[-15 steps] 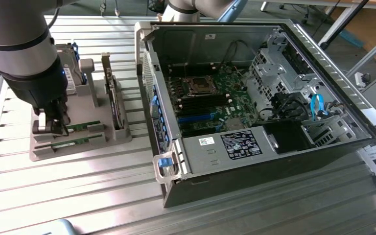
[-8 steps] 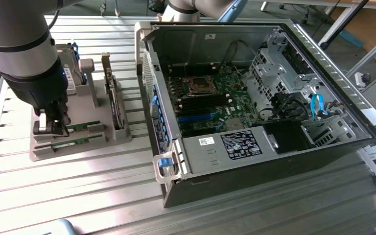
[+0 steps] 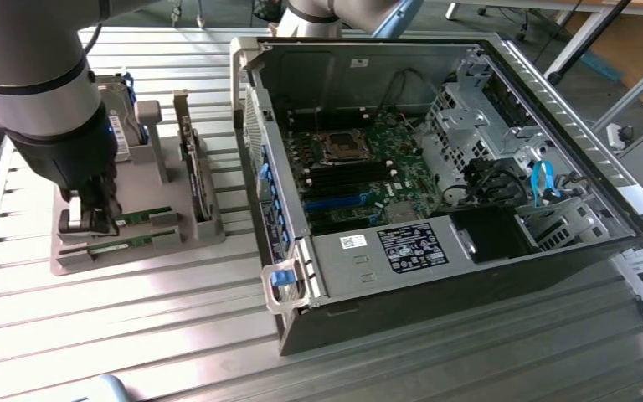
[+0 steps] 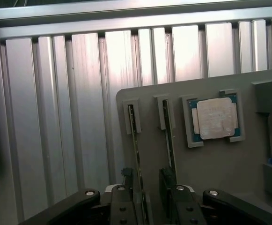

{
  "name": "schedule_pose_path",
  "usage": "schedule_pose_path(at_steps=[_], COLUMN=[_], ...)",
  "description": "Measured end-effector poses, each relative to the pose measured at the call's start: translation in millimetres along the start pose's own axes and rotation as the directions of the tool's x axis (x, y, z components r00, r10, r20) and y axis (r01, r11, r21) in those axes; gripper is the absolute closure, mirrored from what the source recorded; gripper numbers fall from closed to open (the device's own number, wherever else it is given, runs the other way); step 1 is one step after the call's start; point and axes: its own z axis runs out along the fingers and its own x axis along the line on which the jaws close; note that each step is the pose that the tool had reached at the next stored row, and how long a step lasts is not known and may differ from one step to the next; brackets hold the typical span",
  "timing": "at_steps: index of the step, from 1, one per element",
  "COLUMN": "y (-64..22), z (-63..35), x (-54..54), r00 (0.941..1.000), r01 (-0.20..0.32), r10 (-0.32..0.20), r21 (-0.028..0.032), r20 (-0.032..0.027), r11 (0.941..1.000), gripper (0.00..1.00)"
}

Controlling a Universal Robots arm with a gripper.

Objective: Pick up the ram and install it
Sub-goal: 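Pick up the ram and move it above insertion slot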

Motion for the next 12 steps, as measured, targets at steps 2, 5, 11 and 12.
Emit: schedule_pose_path(at_steps=[2,5,11,12], y=[0.0,-0.1,-0.2,-0.2], z=[2.0,3.6,5.9,6.3], x=[0.4,0.9,1.2,1.2], r00=[1.0000,1.0000,0.9984,0.9975], r01=[0.001,0.003,0.056,0.070], r10=[-0.001,-0.003,-0.056,-0.070], r21=[0.0000,0.0001,0.0007,0.0008], r20=[-0.0002,-0.0006,-0.0025,-0.0029], r11=[1.0000,1.0000,0.9984,0.9975], gripper=[0.64,0.64,0.64,0.64])
